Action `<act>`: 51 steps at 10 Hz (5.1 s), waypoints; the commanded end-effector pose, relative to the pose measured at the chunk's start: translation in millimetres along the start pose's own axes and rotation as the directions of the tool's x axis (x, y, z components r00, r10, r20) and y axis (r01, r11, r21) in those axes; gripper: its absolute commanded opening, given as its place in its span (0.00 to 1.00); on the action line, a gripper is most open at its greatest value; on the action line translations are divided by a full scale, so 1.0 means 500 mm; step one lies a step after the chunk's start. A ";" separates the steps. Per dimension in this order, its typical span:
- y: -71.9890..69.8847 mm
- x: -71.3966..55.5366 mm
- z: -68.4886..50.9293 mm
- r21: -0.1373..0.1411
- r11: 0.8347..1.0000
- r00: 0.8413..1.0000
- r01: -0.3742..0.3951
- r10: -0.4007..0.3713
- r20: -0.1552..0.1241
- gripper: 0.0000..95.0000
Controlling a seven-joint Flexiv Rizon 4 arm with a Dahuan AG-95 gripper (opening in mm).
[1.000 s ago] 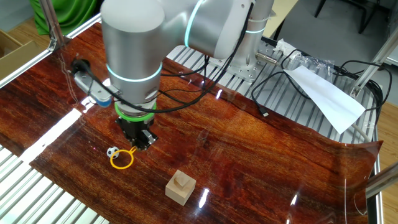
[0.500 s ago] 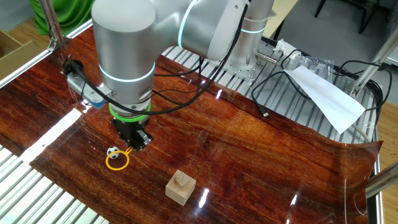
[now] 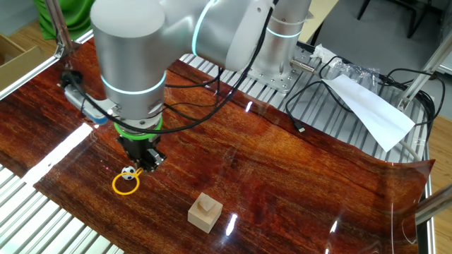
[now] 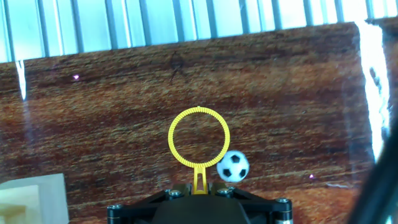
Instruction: Attach the bubble ring to the ball
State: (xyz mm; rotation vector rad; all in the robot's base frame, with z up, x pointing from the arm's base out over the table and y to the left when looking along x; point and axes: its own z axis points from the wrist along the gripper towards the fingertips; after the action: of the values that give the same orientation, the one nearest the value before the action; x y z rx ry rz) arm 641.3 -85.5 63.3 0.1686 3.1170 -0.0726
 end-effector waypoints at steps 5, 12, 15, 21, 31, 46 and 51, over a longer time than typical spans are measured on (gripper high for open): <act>-0.033 -0.032 0.003 0.001 1.000 1.000 0.023 -0.023 -0.005 0.00; -0.035 -0.038 0.008 0.001 1.000 0.999 0.019 -0.019 -0.031 0.00; -0.035 -0.038 0.008 0.005 1.000 0.999 0.020 -0.020 -0.036 0.00; -0.035 -0.038 0.008 0.008 1.000 0.998 0.015 -0.014 -0.062 0.00; -0.035 -0.038 0.008 0.015 1.000 0.998 -0.012 0.013 -0.060 0.00; -0.058 0.000 0.002 0.000 1.000 0.998 0.012 -0.012 -0.061 0.00; -0.057 0.046 0.021 -0.007 1.000 0.999 0.011 -0.012 -0.045 0.00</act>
State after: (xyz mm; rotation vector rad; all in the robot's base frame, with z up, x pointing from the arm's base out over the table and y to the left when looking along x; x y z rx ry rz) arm 612.9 -111.8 54.3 0.1536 3.1583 -0.0616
